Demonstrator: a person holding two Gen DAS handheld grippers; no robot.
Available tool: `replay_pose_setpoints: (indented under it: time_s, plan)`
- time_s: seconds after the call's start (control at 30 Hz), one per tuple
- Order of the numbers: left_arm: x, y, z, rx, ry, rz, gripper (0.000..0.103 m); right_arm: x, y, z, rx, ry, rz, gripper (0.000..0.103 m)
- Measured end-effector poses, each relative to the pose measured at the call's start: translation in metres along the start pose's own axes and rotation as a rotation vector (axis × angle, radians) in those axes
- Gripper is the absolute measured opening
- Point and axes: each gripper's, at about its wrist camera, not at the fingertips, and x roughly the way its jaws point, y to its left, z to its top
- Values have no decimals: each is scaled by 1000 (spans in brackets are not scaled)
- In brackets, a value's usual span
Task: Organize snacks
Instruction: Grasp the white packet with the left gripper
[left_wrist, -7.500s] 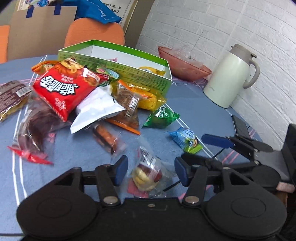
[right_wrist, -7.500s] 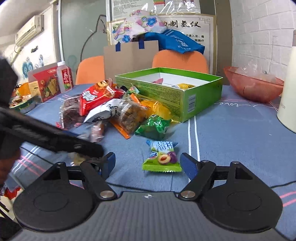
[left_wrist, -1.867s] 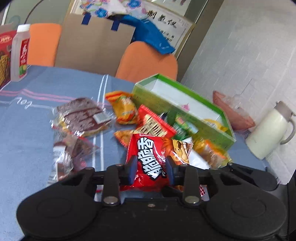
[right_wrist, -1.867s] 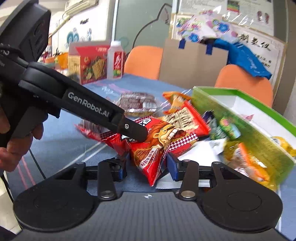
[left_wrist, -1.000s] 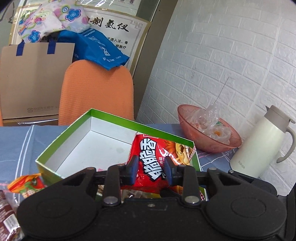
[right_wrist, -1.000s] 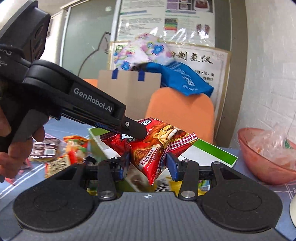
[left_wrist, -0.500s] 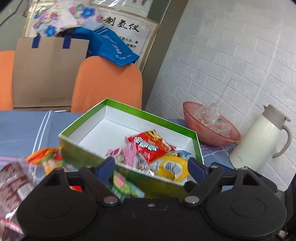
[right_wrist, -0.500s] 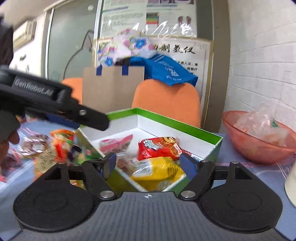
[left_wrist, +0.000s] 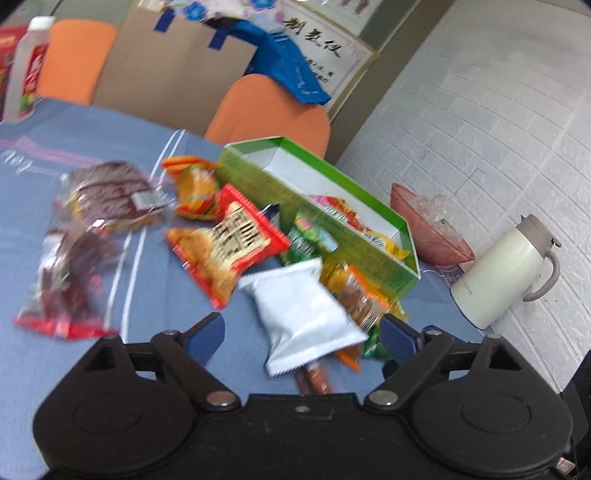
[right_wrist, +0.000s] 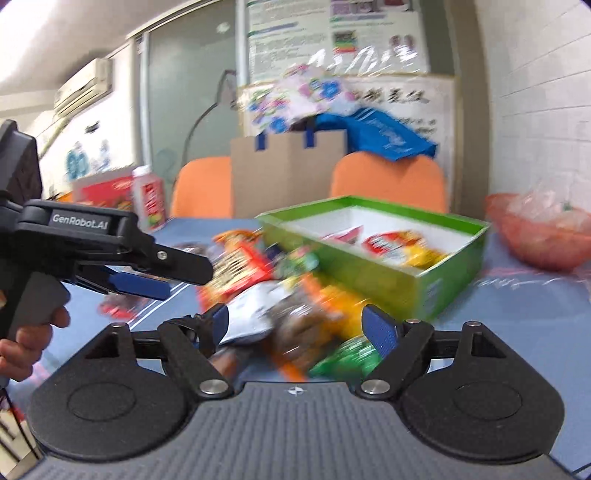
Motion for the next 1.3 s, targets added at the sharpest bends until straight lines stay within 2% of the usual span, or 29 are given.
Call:
replay_pose_setpoints:
  time_s: [0.2, 0.3, 0.37, 0.4, 0.43, 0.53, 0.6, 0.67, 0.73, 1.0, 1.1, 1.17, 1.3]
  plan:
    - [-32, 18, -6, -24, -39, 28, 103, 38, 27, 17, -127, 41, 65, 103]
    - [-45, 26, -7, -26, -57, 40, 103, 67, 35, 19, -192, 93, 37, 103]
    - [-49, 31, -8, -32, -60, 40, 103, 82, 38, 15, -193, 156, 38, 103]
    - [-50, 33, -9, -35, -58, 37, 103, 84, 41, 15, -198, 159, 36, 103]
    - [-50, 36, -9, -36, -56, 31, 103, 83, 46, 14, -211, 161, 58, 103]
    - [-43, 40, -7, -35, -34, 15, 103, 70, 64, 9, -254, 158, 215, 98]
    - [-35, 40, -5, -24, -13, 11, 103, 62, 72, 5, -267, 158, 208, 98]
    - [-24, 39, -1, -3, 11, 11, 103, 55, 74, 1, -257, 154, 174, 103]
    - [-14, 37, 6, 28, 30, 33, 103, 51, 69, -1, -209, 162, 159, 103]
    - [-1, 33, 38, 129, 18, 55, 103, 49, 61, 7, -119, 146, 158, 103]
    - [14, 38, 47, 124, 71, 36, 103, 51, 59, 7, -81, 147, 174, 103]
    - [19, 40, 47, 115, 113, 51, 103, 53, 58, 5, -70, 156, 173, 103]
    - [3, 38, 33, 129, 94, 27, 103, 56, 54, 2, -58, 165, 172, 103]
